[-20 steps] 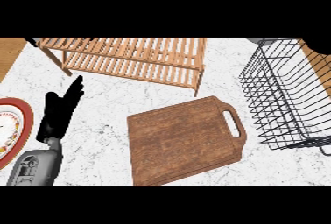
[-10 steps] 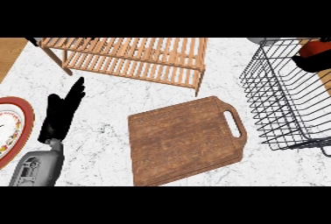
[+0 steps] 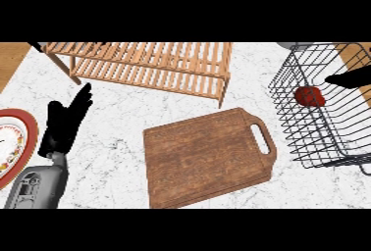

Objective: Pick the bell pepper from the cutting board and place it in the basket

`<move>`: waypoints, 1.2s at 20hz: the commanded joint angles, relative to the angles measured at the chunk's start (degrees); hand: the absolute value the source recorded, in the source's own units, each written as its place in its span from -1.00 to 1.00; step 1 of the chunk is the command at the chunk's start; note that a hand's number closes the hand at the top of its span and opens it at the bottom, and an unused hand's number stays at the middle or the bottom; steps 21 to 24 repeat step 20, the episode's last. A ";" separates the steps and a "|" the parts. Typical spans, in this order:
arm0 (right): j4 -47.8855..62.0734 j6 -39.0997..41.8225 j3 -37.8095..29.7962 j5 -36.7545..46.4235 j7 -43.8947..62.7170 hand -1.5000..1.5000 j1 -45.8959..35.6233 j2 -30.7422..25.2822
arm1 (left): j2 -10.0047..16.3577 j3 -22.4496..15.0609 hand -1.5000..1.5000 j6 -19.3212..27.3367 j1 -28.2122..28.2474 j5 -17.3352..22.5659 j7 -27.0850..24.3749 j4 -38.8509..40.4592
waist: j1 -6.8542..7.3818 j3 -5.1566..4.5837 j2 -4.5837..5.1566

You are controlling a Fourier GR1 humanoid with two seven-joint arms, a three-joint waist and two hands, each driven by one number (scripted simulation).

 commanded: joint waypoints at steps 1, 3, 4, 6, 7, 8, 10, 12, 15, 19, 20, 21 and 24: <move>-0.74 -7.73 -3.28 -0.67 -3.49 -1.00 0.96 1.40 | -1.96 -1.62 0.00 1.52 0.70 -1.53 -0.75 -0.07 | -0.04 0.00 -0.01; -0.24 -11.40 -5.11 -0.71 -3.57 -1.00 -0.25 1.71 | -0.15 0.50 0.00 0.29 -2.23 -0.15 -0.74 2.60 | -0.11 0.00 0.04; -4.21 -11.97 -6.39 -1.19 -2.54 -1.00 1.84 1.32 | -0.99 -0.18 0.00 0.38 2.08 -0.33 -3.61 1.24 | -0.33 -0.02 -0.18; -4.45 -13.78 -7.45 -0.54 -2.79 -1.00 3.00 0.40 | -1.55 -0.37 0.00 1.29 -0.70 -1.27 -2.77 4.46 | -0.64 -0.03 -0.04; -5.50 -14.63 -10.84 -2.64 -3.89 -1.00 5.60 -0.41 | -1.79 -1.39 0.00 1.50 2.27 -1.37 -0.63 -1.79 | -0.56 0.02 -0.30; -2.12 -14.07 -12.44 -3.23 -2.96 -1.00 1.87 -2.66 | -2.55 -2.03 0.00 2.21 0.60 -1.90 2.12 -1.77 | -0.17 0.02 -0.13; -5.65 -13.28 -14.67 -5.53 -2.02 -1.00 5.98 -2.76 | -1.13 -0.78 0.00 0.44 3.06 -0.70 -1.45 -1.35 | -0.36 -0.01 -0.20; -7.54 -12.25 -17.08 -7.26 0.78 -1.00 8.05 -3.11 | -0.02 0.01 0.00 -0.27 -0.08 -0.07 1.71 -1.69 | -0.58 -0.01 -0.22; -6.32 -9.84 -23.68 -13.36 -3.54 -1.00 11.93 -6.47 | -2.22 -1.32 0.00 2.59 -0.62 -2.65 -0.42 1.70 | -1.19 -0.01 -0.11; -9.41 -3.00 -31.32 -19.97 -6.82 -1.00 20.28 -11.14 | -0.40 0.44 0.00 0.15 -0.11 -0.27 0.17 0.38 | -1.29 0.00 -0.24; -9.27 -2.51 -33.88 -22.79 -8.28 -1.00 21.80 -10.05 | 0.79 1.65 0.00 -0.05 1.64 -0.36 -2.93 2.19 | -1.45 0.00 -0.24; -9.27 -2.51 -33.88 -22.79 -8.28 -1.00 21.80 -10.05 | 0.79 1.65 0.00 -0.05 1.64 -0.36 -2.93 2.19 | -1.45 0.00 -0.24; -9.27 -2.51 -33.88 -22.79 -8.28 -1.00 21.80 -10.05 | 0.79 1.65 0.00 -0.05 1.64 -0.36 -2.93 2.19 | -1.45 0.00 -0.24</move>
